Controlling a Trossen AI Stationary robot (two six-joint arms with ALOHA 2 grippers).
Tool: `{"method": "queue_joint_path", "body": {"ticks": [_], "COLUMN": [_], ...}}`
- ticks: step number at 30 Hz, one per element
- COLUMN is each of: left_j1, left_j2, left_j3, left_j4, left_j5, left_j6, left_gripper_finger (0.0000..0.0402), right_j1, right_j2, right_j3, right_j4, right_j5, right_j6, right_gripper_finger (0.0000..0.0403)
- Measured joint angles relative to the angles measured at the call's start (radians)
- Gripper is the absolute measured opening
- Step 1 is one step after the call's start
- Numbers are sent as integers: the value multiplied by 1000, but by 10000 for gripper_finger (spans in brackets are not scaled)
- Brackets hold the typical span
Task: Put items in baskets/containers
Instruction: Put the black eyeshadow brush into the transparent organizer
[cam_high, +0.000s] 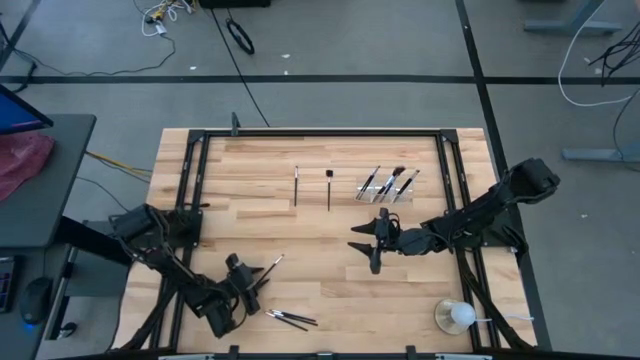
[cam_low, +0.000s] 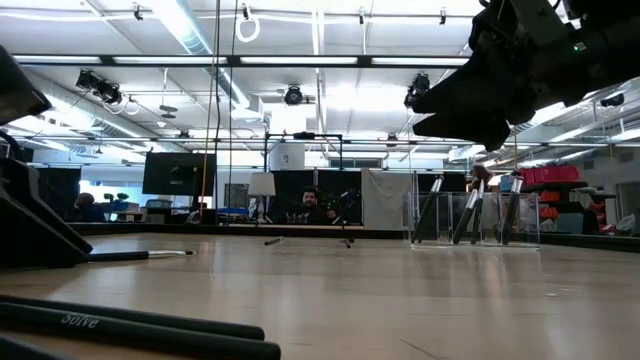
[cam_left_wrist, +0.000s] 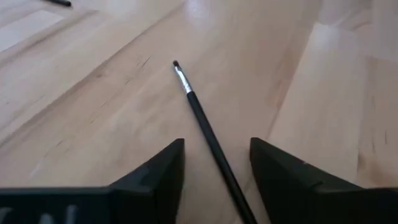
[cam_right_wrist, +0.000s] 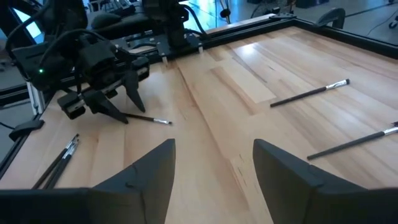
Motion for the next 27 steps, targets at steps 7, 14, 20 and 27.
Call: {"method": "queue_joint_path", "body": {"ticks": [7,14,20,27], "left_j1": [5,45,77,149], "left_j2": [-1,-1,-9,-117], "left_j3": [-38,-49,-59,-63], "left_j4": [52,49,96,185], "left_j5": [5,-1,-32,-126], "left_j6": [70,127,130,257], "left_gripper_finger": [71,13,13,12], "right_j1": [0,0,0,1], "right_j2": [0,0,0,1], "right_j3": [0,0,0,0], "right_j4": [4,4,4,4], "right_j5": [0,0,-2,-128], "right_j6": [0,0,7,7], "right_gripper_finger": [217,217,217,217]}}
